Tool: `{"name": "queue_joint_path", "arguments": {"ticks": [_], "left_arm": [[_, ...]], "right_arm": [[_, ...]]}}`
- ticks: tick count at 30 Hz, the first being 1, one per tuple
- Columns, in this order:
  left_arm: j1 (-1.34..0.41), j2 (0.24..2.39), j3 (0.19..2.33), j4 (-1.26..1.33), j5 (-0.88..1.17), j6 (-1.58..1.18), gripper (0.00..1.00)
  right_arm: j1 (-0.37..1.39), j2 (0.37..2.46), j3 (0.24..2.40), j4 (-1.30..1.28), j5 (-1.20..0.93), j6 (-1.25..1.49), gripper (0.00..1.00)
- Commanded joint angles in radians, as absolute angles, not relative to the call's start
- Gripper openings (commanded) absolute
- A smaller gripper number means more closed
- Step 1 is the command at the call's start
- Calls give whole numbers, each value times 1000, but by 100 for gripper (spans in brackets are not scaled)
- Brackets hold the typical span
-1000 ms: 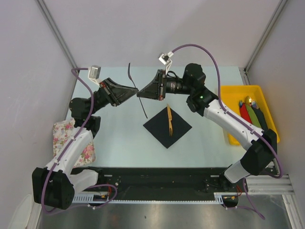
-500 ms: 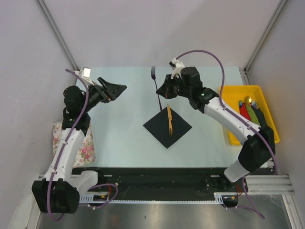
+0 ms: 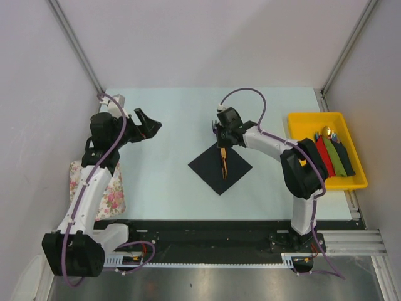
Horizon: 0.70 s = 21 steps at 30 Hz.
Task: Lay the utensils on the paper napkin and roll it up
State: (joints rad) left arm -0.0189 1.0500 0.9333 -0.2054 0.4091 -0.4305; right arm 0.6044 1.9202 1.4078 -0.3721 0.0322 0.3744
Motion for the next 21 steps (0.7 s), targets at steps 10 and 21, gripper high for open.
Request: {"name": "queue_joint_path", "arguments": {"ticks": [10,21], "left_arm": [[-14,1045,933,-198,385,-400,100],[-14,1052,923,-192,370,-419,100]], "right_arm": [[647,1933,1382,-336,144,482,0],[658,1979,1382,-354,152,535,0]]}}
